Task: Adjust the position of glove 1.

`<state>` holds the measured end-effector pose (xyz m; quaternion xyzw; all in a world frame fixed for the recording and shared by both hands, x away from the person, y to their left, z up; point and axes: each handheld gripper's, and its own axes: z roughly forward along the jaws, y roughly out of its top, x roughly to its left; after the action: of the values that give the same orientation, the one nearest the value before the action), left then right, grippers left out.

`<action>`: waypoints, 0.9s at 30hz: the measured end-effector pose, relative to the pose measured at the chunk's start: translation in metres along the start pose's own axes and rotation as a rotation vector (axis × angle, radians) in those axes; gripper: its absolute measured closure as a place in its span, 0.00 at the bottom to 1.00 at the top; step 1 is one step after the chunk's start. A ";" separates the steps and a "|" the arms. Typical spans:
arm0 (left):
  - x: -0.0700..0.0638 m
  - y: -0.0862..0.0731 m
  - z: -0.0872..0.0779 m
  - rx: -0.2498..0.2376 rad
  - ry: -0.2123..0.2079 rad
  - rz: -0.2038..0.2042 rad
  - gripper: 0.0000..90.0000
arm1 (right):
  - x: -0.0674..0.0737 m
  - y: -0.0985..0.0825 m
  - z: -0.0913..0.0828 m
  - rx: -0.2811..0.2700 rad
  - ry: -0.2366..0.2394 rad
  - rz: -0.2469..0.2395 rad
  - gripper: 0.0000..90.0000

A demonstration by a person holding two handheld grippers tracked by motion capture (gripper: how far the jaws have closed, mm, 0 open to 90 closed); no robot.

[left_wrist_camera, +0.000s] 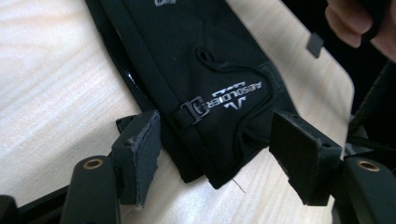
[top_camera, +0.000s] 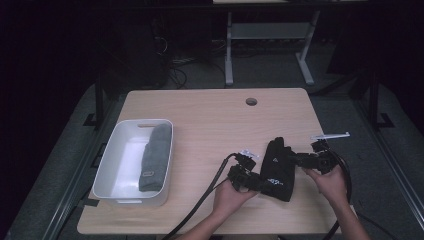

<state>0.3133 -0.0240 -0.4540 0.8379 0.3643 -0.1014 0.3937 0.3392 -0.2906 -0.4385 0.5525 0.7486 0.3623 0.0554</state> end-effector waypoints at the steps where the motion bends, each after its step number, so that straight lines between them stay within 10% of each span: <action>1: 0.001 0.000 0.001 0.011 0.008 0.002 0.41 | 0.000 0.000 0.002 0.003 -0.004 0.004 0.51; 20: 0.006 0.002 0.014 0.045 0.034 0.012 0.73 | -0.007 -0.001 0.025 0.062 -0.026 0.051 0.57; 27: 0.004 0.002 0.009 0.069 -0.019 -0.030 0.49 | -0.012 0.000 0.023 0.062 -0.020 0.058 0.50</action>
<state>0.3181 -0.0292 -0.4607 0.8443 0.3693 -0.1277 0.3666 0.3550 -0.2894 -0.4591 0.5791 0.7425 0.3349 0.0351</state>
